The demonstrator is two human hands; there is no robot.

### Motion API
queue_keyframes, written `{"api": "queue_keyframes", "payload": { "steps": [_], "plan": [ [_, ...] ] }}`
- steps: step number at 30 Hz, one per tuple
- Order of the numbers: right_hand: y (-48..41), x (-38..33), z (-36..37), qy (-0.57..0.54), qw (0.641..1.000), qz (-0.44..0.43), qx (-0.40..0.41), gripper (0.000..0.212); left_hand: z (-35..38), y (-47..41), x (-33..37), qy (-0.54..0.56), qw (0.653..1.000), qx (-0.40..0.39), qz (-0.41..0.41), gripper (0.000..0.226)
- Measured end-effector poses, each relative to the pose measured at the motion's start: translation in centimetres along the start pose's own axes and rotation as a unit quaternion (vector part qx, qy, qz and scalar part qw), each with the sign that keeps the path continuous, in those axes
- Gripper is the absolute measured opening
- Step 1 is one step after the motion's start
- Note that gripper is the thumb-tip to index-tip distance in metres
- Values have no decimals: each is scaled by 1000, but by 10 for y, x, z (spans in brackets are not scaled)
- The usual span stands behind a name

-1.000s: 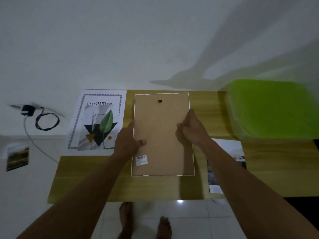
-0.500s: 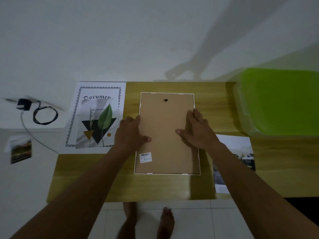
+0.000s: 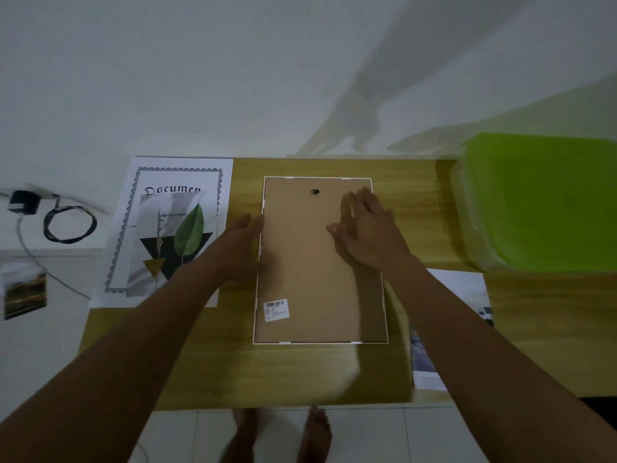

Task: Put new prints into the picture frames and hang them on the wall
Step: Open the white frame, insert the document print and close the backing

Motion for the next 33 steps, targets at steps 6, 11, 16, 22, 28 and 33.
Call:
{"api": "queue_keyframes", "payload": {
  "steps": [6,11,16,22,28,33],
  "plan": [
    [-51,-43,1,-4,999,-41,29,39,-6,-8,1,-46,999,-10,14,115],
    [-63,-46,5,-5,997,-10,75,20,-6,-8,0,-49,998,-23,12,116],
    [-61,-50,3,6,998,6,66,25,-7,-7,3,-36,999,-19,16,116],
    [-60,-54,2,23,998,-11,57,27,-7,-6,1,-12,1000,-24,8,119],
    [-62,-52,0,31,997,-13,65,23,-15,-11,8,97,995,17,-11,102],
    [-57,-49,-12,-3,996,-36,84,17,-16,-12,0,166,983,77,-34,92]
  ]
}}
Point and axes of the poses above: each hand's wrist, its own y-axis away from the middle knuckle, its own z-axis out of the palm, x = y × z, the point moved 10 cm from there along -y, towards the middle knuckle, and after that the axes turned 1 degree about -z, right-handed, at the moved point
